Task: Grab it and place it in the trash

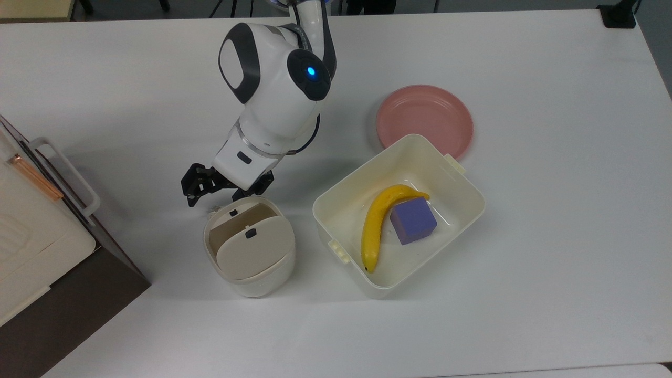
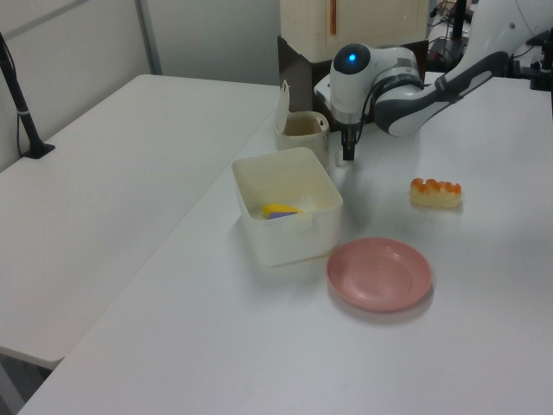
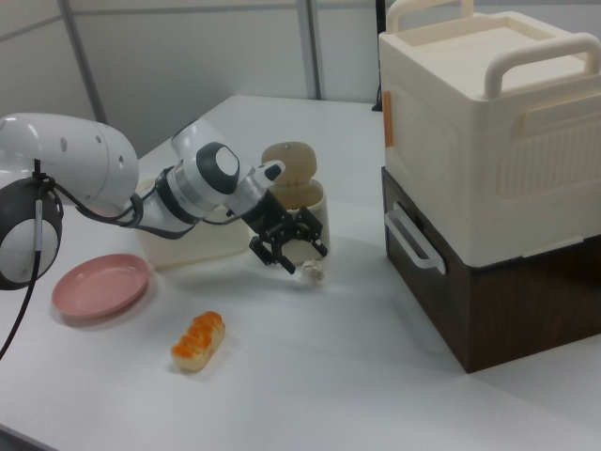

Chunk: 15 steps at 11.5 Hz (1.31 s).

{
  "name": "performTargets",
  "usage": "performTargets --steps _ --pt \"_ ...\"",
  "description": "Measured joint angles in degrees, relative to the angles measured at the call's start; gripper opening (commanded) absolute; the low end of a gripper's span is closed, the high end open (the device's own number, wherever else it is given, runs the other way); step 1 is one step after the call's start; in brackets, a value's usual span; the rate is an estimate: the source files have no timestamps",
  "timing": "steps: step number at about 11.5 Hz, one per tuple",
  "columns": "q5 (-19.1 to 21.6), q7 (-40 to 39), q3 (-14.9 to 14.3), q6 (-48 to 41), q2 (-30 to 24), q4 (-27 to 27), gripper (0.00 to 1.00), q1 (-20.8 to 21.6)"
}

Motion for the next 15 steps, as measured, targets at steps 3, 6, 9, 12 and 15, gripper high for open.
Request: performTargets --steps 3,6,9,12,15 --pt "-1.01 0.00 0.06 0.00 0.02 -1.57 0.87 0.00" --pt "-1.83 0.00 0.07 0.00 0.01 -1.74 0.85 0.01" --pt "-3.21 0.00 0.07 0.00 0.33 -1.78 0.85 -0.30" --pt "-3.88 0.00 0.07 2.11 1.28 -1.73 0.85 -0.70" --pt "-3.88 0.00 0.07 2.61 1.99 -1.14 0.79 -0.80"
